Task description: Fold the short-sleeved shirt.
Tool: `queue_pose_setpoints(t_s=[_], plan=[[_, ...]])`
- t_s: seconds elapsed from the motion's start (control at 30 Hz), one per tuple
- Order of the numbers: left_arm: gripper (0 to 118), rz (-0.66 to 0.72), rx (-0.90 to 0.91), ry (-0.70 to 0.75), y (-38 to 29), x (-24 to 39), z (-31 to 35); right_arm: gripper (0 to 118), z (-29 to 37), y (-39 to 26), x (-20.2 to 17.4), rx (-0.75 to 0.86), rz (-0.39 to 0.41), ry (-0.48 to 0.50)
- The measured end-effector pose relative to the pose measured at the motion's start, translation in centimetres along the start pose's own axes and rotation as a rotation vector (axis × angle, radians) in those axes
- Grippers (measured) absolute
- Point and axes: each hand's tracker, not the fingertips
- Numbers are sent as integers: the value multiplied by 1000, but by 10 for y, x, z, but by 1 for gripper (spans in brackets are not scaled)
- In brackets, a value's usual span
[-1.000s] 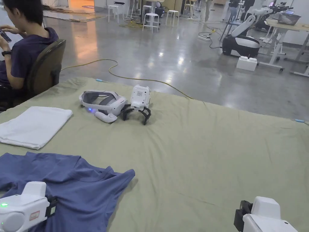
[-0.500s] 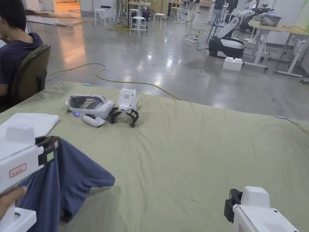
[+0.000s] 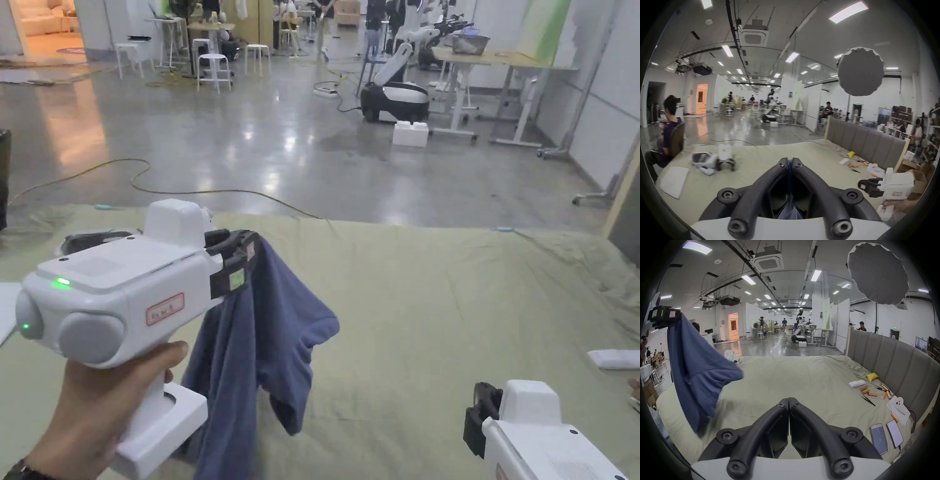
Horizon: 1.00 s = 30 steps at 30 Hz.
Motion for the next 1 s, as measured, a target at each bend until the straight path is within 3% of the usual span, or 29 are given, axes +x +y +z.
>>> queue_pose_setpoints(t_s=[0.27,0.53,0.63,0.7,0.73,0.87,1.0], plan=[[0,60,-175,-233,-80,77,-79,0,15,-16,46,-15,-40,-96],[4,96,-352,-198,-173,77,-93,0,21,-31,58,-39,-38,-126],[29,131,-339,-148,-176,57,-84,0,20,-32,52,-39,-30,-117],[54,148,-299,-103,-169,40,-75,0,20,-29,46,-29,-31,-106],[59,147,-267,-71,-164,29,-69,0,21,-26,42,-17,-31,-97],[55,121,-166,67,-143,-12,-41,0,22,-6,20,69,-16,-69],[23,67,-77,225,-131,-47,-15,0,23,13,-4,169,6,-58]])
